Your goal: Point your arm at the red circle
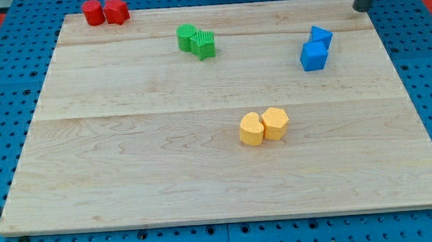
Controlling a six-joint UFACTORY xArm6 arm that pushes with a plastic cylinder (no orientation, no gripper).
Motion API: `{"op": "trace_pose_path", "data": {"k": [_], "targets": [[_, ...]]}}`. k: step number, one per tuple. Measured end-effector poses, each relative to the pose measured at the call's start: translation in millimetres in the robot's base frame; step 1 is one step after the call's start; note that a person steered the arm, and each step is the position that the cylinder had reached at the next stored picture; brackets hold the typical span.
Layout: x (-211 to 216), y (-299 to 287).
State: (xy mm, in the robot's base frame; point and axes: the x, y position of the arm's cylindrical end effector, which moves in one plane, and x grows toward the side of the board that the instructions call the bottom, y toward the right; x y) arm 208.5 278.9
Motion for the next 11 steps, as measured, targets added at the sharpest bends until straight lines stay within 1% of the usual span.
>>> {"op": "trace_pose_path", "data": {"k": [1,2,3,4,5,6,7,8,10,11], "targets": [[-17,-12],[-17,-32],[-13,-123],[-7,-197],[7,-288],[49,-371],[59,-507],[35,-584],[13,-584],[-17,-580]]}}
